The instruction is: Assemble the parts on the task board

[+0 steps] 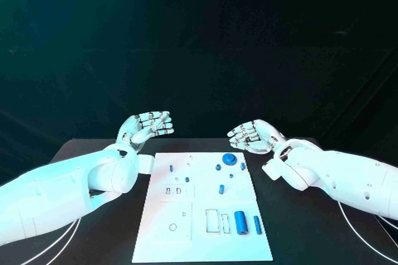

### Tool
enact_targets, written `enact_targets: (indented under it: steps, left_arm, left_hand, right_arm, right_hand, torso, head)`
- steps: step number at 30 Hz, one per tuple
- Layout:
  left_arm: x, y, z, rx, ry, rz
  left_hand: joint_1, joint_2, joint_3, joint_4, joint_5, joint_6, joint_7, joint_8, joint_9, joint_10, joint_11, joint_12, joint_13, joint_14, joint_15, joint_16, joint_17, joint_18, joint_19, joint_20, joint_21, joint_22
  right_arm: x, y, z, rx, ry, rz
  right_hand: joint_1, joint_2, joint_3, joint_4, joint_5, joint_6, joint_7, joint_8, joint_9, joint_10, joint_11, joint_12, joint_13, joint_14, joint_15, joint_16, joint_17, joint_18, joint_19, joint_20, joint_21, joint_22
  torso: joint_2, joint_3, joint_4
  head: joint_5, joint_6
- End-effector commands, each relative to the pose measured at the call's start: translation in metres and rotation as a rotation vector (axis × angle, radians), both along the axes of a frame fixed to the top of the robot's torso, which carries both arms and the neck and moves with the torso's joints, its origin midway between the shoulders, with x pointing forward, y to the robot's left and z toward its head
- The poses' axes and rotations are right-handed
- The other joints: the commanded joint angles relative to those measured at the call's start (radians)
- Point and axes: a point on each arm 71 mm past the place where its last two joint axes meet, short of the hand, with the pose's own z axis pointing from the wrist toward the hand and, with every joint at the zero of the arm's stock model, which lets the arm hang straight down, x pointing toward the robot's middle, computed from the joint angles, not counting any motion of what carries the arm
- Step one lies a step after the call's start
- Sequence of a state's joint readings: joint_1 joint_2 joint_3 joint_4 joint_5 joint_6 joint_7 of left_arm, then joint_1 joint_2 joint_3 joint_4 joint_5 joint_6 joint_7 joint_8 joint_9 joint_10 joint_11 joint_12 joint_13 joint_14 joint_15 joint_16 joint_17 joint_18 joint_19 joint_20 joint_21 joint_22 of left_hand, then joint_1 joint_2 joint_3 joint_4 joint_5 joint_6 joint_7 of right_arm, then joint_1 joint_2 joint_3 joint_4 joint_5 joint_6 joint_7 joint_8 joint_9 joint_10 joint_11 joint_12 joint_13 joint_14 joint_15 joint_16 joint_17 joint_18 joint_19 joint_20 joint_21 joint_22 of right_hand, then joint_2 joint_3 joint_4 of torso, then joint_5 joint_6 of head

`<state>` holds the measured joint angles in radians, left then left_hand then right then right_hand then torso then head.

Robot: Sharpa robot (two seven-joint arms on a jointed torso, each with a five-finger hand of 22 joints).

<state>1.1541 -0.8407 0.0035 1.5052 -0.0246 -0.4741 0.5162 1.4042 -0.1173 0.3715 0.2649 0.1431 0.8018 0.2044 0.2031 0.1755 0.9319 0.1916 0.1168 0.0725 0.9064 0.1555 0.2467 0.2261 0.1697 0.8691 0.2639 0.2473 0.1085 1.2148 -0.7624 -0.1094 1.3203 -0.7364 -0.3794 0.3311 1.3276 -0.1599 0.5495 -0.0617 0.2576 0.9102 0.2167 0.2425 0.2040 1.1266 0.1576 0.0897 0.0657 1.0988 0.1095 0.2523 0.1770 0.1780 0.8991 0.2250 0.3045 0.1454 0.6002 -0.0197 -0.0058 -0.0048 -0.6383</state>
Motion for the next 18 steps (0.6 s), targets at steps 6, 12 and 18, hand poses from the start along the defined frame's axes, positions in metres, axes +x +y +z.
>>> enact_targets:
  steps: [6,12,18]
  left_arm:
    - [-0.014,-0.005,0.016,-0.032,-0.021,-0.102]
    - [-0.023,-0.007,0.024,-0.045,-0.029,-0.131]
    - [-0.027,-0.012,0.028,-0.053,-0.037,-0.157]
  left_hand:
    - [-0.002,-0.018,0.008,-0.004,0.0,0.014,0.016,0.01,0.004,0.022,-0.003,0.0,0.002,0.015,-0.005,0.014,0.018,0.015,0.024,-0.005,0.015,0.003]
    - [-0.002,-0.019,0.009,-0.006,0.0,0.016,0.016,0.011,0.004,0.025,-0.004,0.0,0.002,0.016,-0.005,0.015,0.021,0.015,0.026,-0.006,0.016,0.004]
    - [0.002,-0.018,0.014,-0.009,0.001,0.018,0.017,0.013,0.005,0.028,-0.005,-0.001,0.002,0.013,-0.006,0.016,0.024,0.015,0.03,-0.007,0.018,0.004]
  right_arm:
    - [-0.001,0.008,0.006,-0.384,-0.116,0.059]
    - [-0.004,0.013,0.013,-0.511,-0.186,0.062]
    - [-0.006,0.019,0.014,-0.598,-0.233,0.071]
  right_hand:
    - [0.011,-0.017,-0.049,0.003,-0.002,0.077,-0.036,0.016,0.018,0.125,-0.046,-0.014,0.008,0.138,-0.056,0.063,0.092,0.003,0.073,-0.057,0.131,0.078]
    - [0.021,-0.023,-0.081,0.001,-0.005,0.113,-0.057,0.009,0.041,0.178,-0.072,-0.026,0.016,0.24,-0.094,0.126,0.2,0.001,0.104,-0.099,0.281,0.181]
    - [0.014,-0.044,-0.073,0.012,-0.011,0.109,-0.053,-0.032,0.053,0.117,-0.07,-0.029,0.005,0.333,-0.108,0.242,0.341,0.002,0.133,-0.121,0.42,0.282]
  torso:
    - [0.056,-0.003,0.0046]
    - [0.083,-0.0025,0.0097]
    - [0.109,-0.0045,0.0207]
  head:
    - [-0.006,0.008]
    - [-0.014,0.01]
    - [-0.022,0.015]
